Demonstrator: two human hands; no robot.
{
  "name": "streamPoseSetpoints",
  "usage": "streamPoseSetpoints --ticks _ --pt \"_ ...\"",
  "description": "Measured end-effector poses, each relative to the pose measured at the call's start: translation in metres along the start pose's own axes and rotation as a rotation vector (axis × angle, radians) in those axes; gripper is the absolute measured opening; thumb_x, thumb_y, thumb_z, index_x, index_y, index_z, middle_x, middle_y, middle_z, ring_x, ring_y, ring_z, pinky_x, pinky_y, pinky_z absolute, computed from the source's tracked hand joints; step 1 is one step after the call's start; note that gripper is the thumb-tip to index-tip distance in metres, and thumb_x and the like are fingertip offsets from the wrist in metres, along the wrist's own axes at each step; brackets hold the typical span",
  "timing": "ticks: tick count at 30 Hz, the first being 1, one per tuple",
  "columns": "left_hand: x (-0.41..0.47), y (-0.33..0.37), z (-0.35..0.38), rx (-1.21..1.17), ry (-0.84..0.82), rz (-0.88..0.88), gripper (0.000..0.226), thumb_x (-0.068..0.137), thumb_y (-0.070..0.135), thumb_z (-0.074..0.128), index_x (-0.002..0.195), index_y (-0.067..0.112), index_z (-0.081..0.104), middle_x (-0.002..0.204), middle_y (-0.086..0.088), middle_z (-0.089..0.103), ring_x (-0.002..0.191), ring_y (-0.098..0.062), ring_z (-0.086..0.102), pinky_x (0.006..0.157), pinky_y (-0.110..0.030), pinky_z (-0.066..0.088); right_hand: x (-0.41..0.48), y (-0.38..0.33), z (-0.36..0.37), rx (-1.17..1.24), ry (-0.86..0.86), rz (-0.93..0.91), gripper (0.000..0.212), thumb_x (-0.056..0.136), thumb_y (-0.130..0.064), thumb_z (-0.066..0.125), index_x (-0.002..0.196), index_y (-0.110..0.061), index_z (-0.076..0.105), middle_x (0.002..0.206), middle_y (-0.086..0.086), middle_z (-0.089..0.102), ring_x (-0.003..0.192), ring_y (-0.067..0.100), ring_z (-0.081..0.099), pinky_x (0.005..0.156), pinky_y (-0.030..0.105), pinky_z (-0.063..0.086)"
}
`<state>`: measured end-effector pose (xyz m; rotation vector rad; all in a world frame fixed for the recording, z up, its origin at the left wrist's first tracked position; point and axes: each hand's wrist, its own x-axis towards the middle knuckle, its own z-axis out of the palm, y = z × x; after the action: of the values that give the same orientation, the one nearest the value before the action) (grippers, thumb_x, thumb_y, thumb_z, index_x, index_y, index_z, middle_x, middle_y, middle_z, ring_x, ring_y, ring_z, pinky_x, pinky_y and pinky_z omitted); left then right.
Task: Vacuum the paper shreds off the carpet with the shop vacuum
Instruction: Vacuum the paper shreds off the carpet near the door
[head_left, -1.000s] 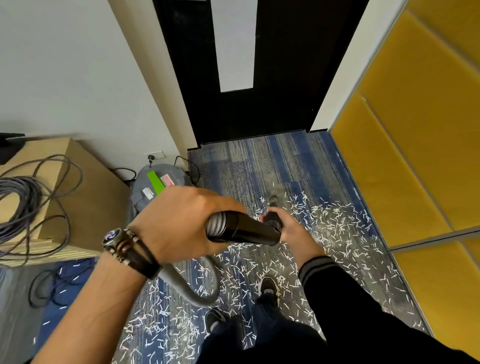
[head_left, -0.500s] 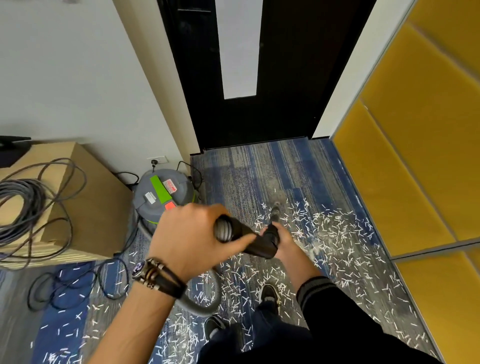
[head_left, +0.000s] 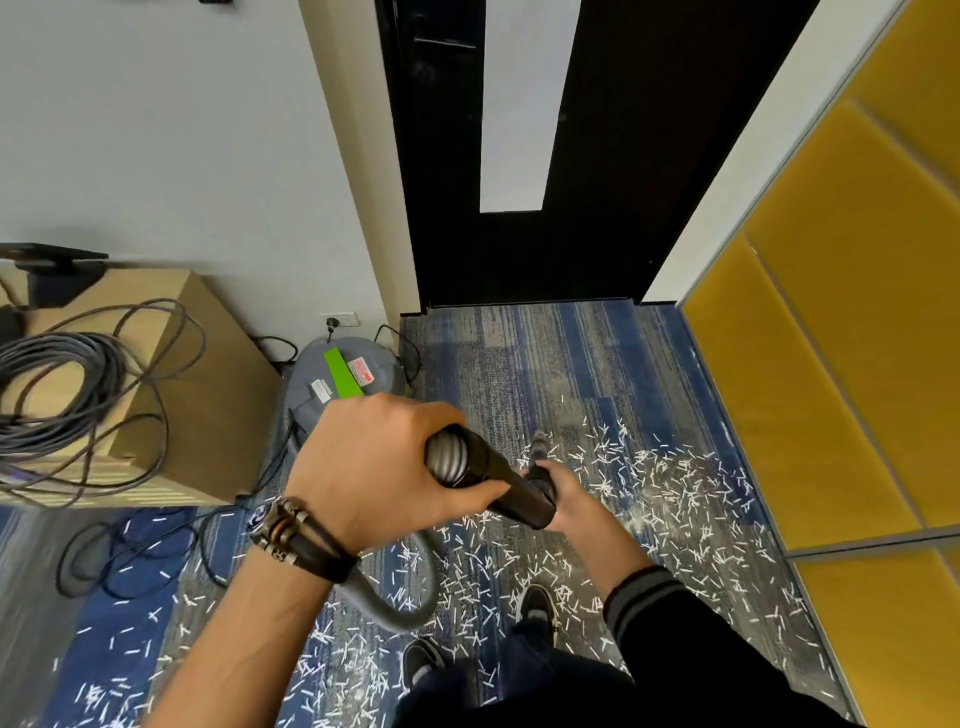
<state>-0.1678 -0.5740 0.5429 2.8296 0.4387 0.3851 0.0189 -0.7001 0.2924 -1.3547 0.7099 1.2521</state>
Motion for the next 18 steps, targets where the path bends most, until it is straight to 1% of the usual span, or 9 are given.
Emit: streamPoseSetpoints --ticks 2,4,6,8,11,13,15,17,18 --pt "-0.002 -0.003 -0.003 0.007 0.024 0.015 0.056 0.074 0.086 0.054 0.08 0.033 0.073 0.06 0.018 0.062 0.052 -0.005 0.059 0.048 -0.015 0.034 -0.005 -0.003 0.006 -0.001 0.005 -0.03 0.03 0.1 -0.032 0.046 0.088 -0.006 0.051 0.069 0.013 0.056 0.062 0.025 0.056 0.053 0.032 0.056" --pt "-0.007 -0.006 -0.003 -0.005 0.021 0.046 0.056 0.074 0.086 0.055 0.081 0.033 0.073 0.062 0.018 0.064 0.052 -0.005 0.06 0.047 -0.019 0.043 -0.011 -0.003 0.012 0.03 0.013 -0.046 0.031 0.101 -0.03 0.044 0.083 -0.005 0.048 0.061 0.01 0.054 0.055 0.022 0.054 0.056 0.024 0.05" --pt "-0.012 -0.01 -0.003 -0.014 0.02 0.064 0.056 0.074 0.086 0.055 0.082 0.034 0.073 0.063 0.017 0.066 0.053 -0.006 0.061 0.048 -0.022 0.047 -0.011 0.0 0.016 0.017 -0.017 -0.075 0.031 0.102 -0.029 0.041 0.081 -0.006 0.046 0.054 0.009 0.052 0.046 0.019 0.053 0.056 0.021 0.044" --pt "-0.018 -0.016 -0.005 -0.025 0.016 0.077 0.055 0.075 0.086 0.056 0.083 0.034 0.073 0.064 0.017 0.066 0.054 -0.007 0.062 0.048 -0.024 0.048 -0.004 0.007 0.02 -0.069 -0.012 -0.07 0.028 0.102 -0.03 0.041 0.089 -0.006 0.048 0.059 0.01 0.056 0.052 0.021 0.055 0.059 0.022 0.048" --pt "-0.024 -0.022 -0.005 -0.037 -0.009 0.137 0.055 0.074 0.085 0.058 0.082 0.033 0.073 0.064 0.014 0.066 0.055 -0.011 0.063 0.051 -0.029 0.052 0.002 0.027 0.019 -0.153 0.017 -0.024 0.026 0.101 -0.031 0.043 0.112 -0.007 0.045 0.074 0.013 0.058 0.064 0.024 0.057 0.066 0.027 0.051" --pt "-0.029 -0.02 -0.006 -0.044 -0.038 0.176 0.056 0.073 0.085 0.059 0.08 0.032 0.071 0.063 0.012 0.065 0.055 -0.013 0.063 0.052 -0.033 0.053 -0.004 0.038 0.017 -0.147 0.031 -0.012 0.027 0.102 -0.031 0.039 0.105 -0.005 0.047 0.071 0.013 0.056 0.06 0.024 0.056 0.059 0.026 0.051" --pt "-0.033 -0.018 -0.006 -0.051 -0.039 0.203 0.055 0.074 0.084 0.06 0.078 0.03 0.07 0.063 0.011 0.065 0.055 -0.014 0.062 0.051 -0.034 0.053 -0.012 0.04 0.014 -0.134 0.018 0.01 0.03 0.103 -0.03 0.037 0.093 -0.004 0.049 0.061 0.012 0.055 0.05 0.022 0.056 0.049 0.021 0.05" --pt "-0.034 -0.021 -0.008 -0.066 -0.007 0.208 0.053 0.075 0.081 0.062 0.08 0.03 0.071 0.064 0.011 0.066 0.054 -0.015 0.062 0.051 -0.034 0.052 -0.01 0.036 0.008 -0.188 0.051 -0.007 0.033 0.104 -0.027 0.038 0.083 -0.005 0.049 0.05 0.009 0.056 0.037 0.018 0.054 0.039 0.017 0.046" --pt "-0.034 -0.023 -0.01 -0.078 0.014 0.206 0.052 0.076 0.08 0.063 0.082 0.03 0.072 0.064 0.011 0.066 0.054 -0.015 0.063 0.05 -0.034 0.053 -0.012 0.033 0.007 -0.188 0.048 -0.02 0.033 0.104 -0.027 0.038 0.083 -0.005 0.049 0.049 0.008 0.056 0.037 0.018 0.054 0.039 0.017 0.046"
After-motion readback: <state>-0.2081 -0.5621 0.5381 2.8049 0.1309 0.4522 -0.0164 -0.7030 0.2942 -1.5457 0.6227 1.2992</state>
